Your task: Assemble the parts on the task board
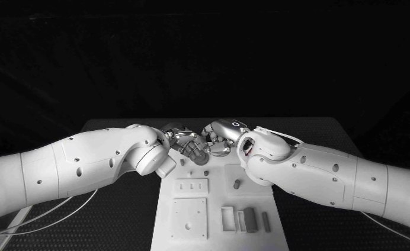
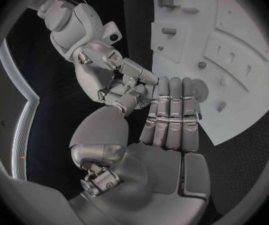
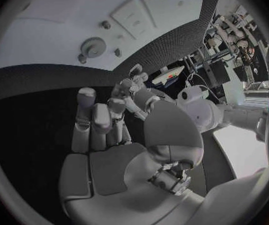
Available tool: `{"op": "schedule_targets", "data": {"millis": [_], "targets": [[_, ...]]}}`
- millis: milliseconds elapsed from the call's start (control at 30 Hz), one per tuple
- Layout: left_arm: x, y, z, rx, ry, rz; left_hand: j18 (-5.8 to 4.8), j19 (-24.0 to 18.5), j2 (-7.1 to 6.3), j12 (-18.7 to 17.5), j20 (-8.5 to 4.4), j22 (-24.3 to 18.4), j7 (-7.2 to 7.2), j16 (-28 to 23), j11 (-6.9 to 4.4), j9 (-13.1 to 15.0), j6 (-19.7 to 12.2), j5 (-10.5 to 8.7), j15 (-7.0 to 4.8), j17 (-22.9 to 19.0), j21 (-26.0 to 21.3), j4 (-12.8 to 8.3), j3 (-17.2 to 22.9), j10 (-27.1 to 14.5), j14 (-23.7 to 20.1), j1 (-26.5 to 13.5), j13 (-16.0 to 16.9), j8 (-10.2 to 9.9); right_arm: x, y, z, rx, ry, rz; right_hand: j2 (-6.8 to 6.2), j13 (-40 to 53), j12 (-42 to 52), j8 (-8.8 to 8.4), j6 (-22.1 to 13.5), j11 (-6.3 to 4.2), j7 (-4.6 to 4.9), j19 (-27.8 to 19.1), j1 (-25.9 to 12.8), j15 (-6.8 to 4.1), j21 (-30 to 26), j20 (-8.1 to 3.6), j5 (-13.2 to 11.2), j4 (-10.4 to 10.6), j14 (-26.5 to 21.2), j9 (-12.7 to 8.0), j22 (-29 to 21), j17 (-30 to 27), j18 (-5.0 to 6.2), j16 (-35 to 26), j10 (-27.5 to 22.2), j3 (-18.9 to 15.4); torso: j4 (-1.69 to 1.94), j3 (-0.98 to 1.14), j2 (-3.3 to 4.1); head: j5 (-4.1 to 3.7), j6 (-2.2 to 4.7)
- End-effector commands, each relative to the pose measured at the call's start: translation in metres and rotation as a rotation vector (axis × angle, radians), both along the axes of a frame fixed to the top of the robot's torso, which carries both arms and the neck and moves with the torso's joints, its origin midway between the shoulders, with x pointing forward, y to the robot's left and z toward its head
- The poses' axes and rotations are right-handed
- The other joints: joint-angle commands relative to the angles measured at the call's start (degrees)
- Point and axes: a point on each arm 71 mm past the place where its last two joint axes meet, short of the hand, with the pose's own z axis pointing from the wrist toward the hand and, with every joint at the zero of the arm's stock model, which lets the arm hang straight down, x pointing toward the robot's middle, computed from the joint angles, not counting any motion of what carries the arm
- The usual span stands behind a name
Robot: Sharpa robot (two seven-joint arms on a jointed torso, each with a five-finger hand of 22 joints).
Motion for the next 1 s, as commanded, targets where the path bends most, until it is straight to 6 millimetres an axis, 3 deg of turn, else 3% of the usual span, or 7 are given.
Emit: {"op": "schedule_targets", "data": {"millis": [33, 167, 300, 433, 700, 833, 1000], "targets": [[0.003, 0.000, 0.005, -0.008, -0.040, 0.024, -0.86, 0.7, -0.10, 0.8, -0.22, 0.6, -0.45, 1.0, -0.37, 1.4, 1.1, 3.53, -0.26, 0.4, 0.5, 0.0, 0.4, 0.7, 0.5, 0.1, 0.6, 0.6, -0.005, 0.006, -0.003, 0.001, 0.030, 0.041, 0.33, 0.1, -0.4, 0.18, 12.5, -0.29, 0.32, 0.1, -0.4, -0.18, -0.1, -0.10, 0.4, -0.2, -0.4, 0.2, 1.0, -0.5, 0.82, -0.4, 0.0, 0.2, 0.01, 0.01, -0.01, 0.08, -0.02], [0.002, 0.000, 0.004, -0.023, -0.013, 0.029, -0.86, 1.2, -0.27, 1.7, -0.55, 1.4, -0.82, 2.2, -0.74, 2.1, 1.8, 6.80, -0.59, 0.6, 0.9, 0.0, 0.5, 1.1, 0.7, -0.6, 1.3, 1.0, -0.003, 0.005, -0.004, 0.003, 0.042, 0.034, -0.15, 0.0, -1.3, -0.62, 11.7, 0.02, 0.62, -0.4, -0.9, 0.04, -0.5, 0.10, 0.4, -0.2, -0.9, 0.1, 0.9, -0.9, 0.82, -1.0, -0.6, 0.3, 0.02, -0.06, -0.02, -0.09, 0.08], [0.001, 0.000, 0.002, -0.033, 0.013, 0.031, -0.84, 2.0, -0.26, 2.6, -0.97, 2.2, -1.24, 3.3, -1.22, 2.9, 2.6, 9.45, -0.98, 0.8, 1.4, -0.3, 0.3, 1.8, 1.3, -1.5, 2.1, 1.4, -0.001, 0.004, -0.005, 0.003, 0.050, 0.027, -1.15, -0.3, -2.2, -1.44, 10.8, 0.36, 0.98, -0.9, -1.2, 0.31, -1.0, 0.31, 0.4, 0.2, -1.3, 0.0, 0.8, -1.0, 0.82, -1.5, -1.1, 0.4, -0.04, 0.00, -0.03, 0.05, 0.12], [0.000, 0.000, 0.002, -0.039, 0.027, 0.031, -0.83, 2.5, -0.33, 3.4, -1.30, 2.9, -1.60, 4.3, -1.62, 3.7, 3.2, 12.15, -1.29, 1.1, 1.7, -0.8, 0.3, 2.3, 1.7, -2.3, 2.8, 1.6, 0.001, 0.002, -0.006, 0.012, 0.056, 0.014, -2.47, -0.3, -3.0, -3.04, 8.6, 1.17, 1.83, -1.7, -1.4, 0.96, -1.7, 0.69, 0.4, 1.2, -2.2, -0.5, 0.7, -1.1, 0.82, -2.2, -2.1, 0.5, 0.05, 0.00, -0.02, 0.06, 0.14], [0.001, 0.002, 0.001, -0.039, 0.037, 0.041, -0.84, 2.8, -0.52, 4.0, -1.57, 3.6, -1.86, 5.2, -1.90, 4.4, 3.7, 13.87, -1.51, 1.4, 1.9, -0.9, 0.4, 2.5, 1.8, -2.8, 3.5, 1.7, 0.006, -0.006, -0.006, 0.043, 0.061, -0.006, -6.07, -1.4, -5.6, -7.93, 0.9, 4.24, 5.09, -5.5, -1.3, 3.92, -4.4, 2.47, 0.3, 3.1, -5.8, -2.5, 0.3, -2.5, 0.62, -5.4, -5.9, 0.7, 0.08, -0.05, -0.04, 0.08, 0.04], [0.001, 0.005, 0.000, -0.028, 0.046, 0.053, -0.85, 2.7, -0.56, 4.2, -1.58, 3.8, -1.93, 5.3, -1.97, 4.6, 3.8, 13.69, -1.52, 1.4, 1.8, -0.9, 0.5, 2.6, 1.7, -2.9, 3.6, 1.7, 0.009, -0.011, -0.006, 0.061, 0.045, -0.006, -7.19, -1.9, -6.2, -9.02, -0.7, 5.03, 5.90, -6.4, -0.8, 4.66, -5.0, 3.19, 0.3, 4.1, -6.7, -3.2, 0.4, -2.9, 0.74, -5.9, -7.0, 0.5, 0.04, -0.05, -0.09, 0.20, 0.18], [0.002, 0.010, -0.001, -0.001, 0.048, 0.055, -0.85, 2.7, -0.49, 4.2, -1.58, 4.0, -1.91, 5.4, -1.96, 4.8, 3.8, 13.21, -1.51, 1.4, 1.8, -0.9, 0.6, 2.4, 1.6, -2.9, 3.8, 1.6, 0.012, -0.021, -0.004, 0.088, 0.024, -0.020, -7.63, -2.3, -6.5, -9.41, -1.3, 5.39, 6.20, -7.0, -0.6, 4.99, -5.5, 3.65, 0.3, 4.8, -7.3, -3.5, 0.4, -3.1, 0.82, -6.2, -7.6, 0.4, -0.01, -0.01, -0.03, 0.18, 0.19]]}}
